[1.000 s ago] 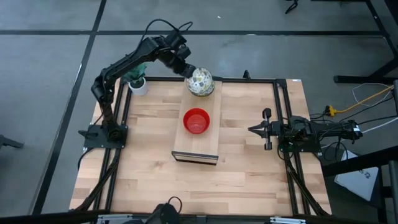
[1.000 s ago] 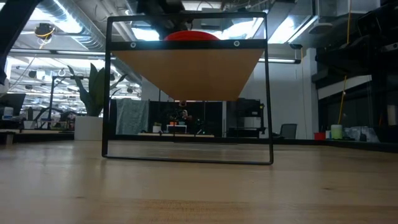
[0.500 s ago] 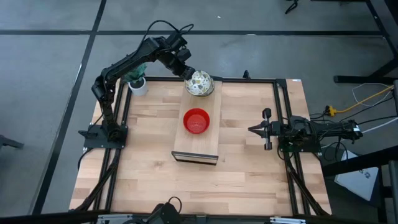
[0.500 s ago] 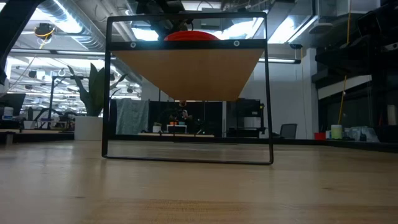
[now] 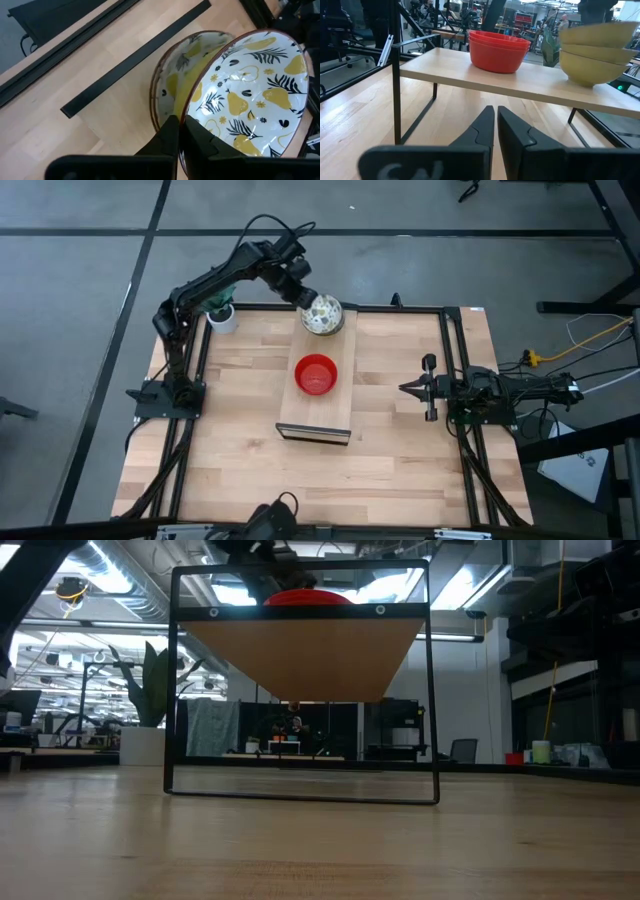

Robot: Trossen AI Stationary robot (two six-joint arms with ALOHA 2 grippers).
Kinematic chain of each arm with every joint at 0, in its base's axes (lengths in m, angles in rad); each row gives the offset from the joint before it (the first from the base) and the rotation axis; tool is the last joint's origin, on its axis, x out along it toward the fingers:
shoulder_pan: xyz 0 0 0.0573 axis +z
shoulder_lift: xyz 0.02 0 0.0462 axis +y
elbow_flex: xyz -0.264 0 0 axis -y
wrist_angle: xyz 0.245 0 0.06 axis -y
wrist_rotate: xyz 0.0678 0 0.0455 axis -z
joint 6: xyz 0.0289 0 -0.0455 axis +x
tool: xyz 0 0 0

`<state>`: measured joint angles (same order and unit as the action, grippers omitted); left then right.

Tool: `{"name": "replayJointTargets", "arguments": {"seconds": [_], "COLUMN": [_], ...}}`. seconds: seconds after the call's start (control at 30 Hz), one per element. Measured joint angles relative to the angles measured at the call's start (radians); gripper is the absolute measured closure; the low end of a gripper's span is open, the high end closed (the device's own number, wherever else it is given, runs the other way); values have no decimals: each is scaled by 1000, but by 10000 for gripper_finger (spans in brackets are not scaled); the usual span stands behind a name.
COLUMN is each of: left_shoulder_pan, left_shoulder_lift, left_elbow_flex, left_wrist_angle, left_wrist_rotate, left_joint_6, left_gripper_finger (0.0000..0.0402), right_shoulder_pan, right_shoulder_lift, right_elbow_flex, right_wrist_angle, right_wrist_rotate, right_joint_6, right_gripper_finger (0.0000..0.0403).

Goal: Pick & Place Mini bowls
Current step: Stack the white patterned bowl on top of the white patterned bowl on the shelf

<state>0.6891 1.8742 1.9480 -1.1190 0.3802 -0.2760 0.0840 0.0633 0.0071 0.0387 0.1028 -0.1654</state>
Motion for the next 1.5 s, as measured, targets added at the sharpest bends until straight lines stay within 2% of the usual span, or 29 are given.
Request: {"name": "replayJointTargets", "arguments": {"seconds": [0.27, 0.83, 1.27, 1.5], "left_shoulder_pan": [4, 6, 6, -5], "left_shoulder_lift": [21, 21, 18, 18], "left_elbow_flex": [0, 1, 156, 177], "left_wrist_angle": [2, 54, 11, -11], "left_wrist_rotate": [-1, 1, 5, 4], "left_joint_6": [8, 0, -8, 39], "left_gripper_finger": [396, 352, 348, 354], "right_shoulder_pan": [0, 0, 0, 0], "right_shoulder_lift": [0, 0, 0, 0], "right_elbow_flex": [0, 0, 0, 0], "right_wrist_angle": [0, 0, 0, 0], "right_wrist_rotate": [0, 0, 0, 0], "right_joint_6": [0, 0, 0, 0], "right_gripper_finger": [377, 377, 377, 377]}}
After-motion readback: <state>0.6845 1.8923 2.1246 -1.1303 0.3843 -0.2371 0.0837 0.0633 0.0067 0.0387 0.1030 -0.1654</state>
